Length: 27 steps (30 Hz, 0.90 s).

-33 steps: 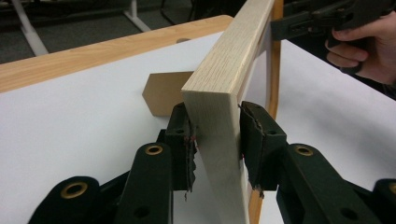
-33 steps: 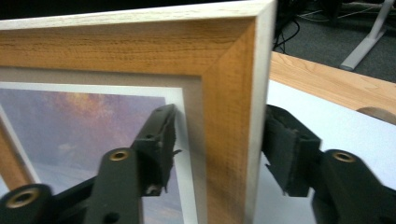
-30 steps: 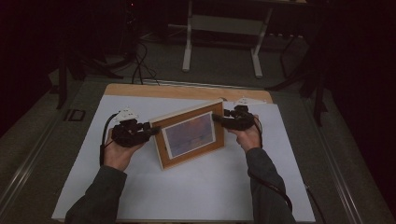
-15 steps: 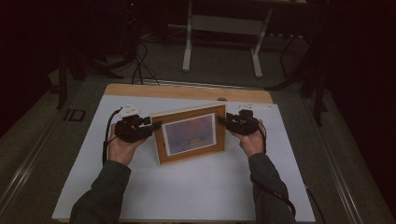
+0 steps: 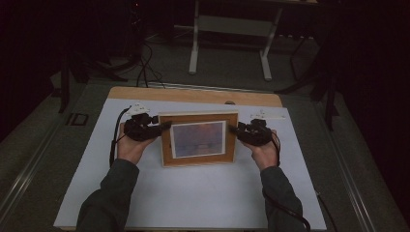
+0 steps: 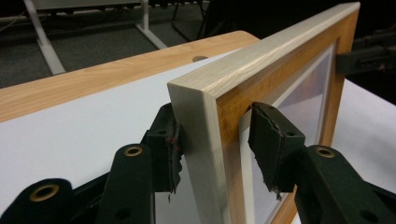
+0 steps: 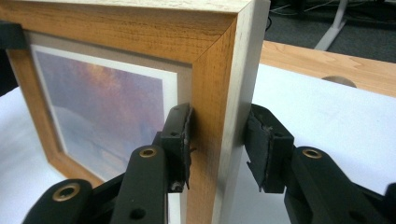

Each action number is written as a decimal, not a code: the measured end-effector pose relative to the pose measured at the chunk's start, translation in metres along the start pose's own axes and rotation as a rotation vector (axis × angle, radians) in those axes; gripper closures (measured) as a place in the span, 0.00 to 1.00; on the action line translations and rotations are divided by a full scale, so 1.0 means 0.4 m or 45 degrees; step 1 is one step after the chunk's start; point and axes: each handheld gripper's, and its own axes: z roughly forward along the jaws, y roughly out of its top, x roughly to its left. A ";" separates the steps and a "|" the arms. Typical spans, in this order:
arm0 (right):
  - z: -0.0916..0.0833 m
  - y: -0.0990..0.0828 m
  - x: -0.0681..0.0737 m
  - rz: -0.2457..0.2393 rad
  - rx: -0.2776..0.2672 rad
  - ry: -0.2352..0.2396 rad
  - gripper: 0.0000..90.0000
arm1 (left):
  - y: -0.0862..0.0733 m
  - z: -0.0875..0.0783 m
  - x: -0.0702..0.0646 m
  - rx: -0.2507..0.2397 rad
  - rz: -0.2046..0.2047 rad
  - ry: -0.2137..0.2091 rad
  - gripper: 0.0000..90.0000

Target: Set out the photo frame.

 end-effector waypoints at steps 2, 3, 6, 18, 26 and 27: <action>-0.008 -0.003 0.001 0.001 0.003 -0.002 0.69 | 0.003 0.006 0.001 -0.001 0.003 -0.007 0.61; -0.013 -0.005 0.001 -0.001 0.002 -0.006 0.69 | 0.005 0.008 0.000 -0.002 0.001 -0.009 0.60; -0.025 -0.010 0.002 -0.015 0.009 -0.010 0.70 | 0.007 0.015 -0.002 -0.003 -0.001 -0.017 0.60; -0.047 -0.017 -0.002 -0.009 0.012 -0.015 0.71 | 0.011 0.018 -0.017 0.021 -0.037 -0.031 0.60; -0.052 -0.019 -0.009 0.004 0.009 -0.016 0.71 | 0.009 0.021 -0.016 0.021 -0.045 -0.052 0.61; -0.052 -0.020 -0.009 0.006 0.008 -0.014 0.72 | 0.009 0.021 -0.015 0.022 -0.045 -0.056 0.61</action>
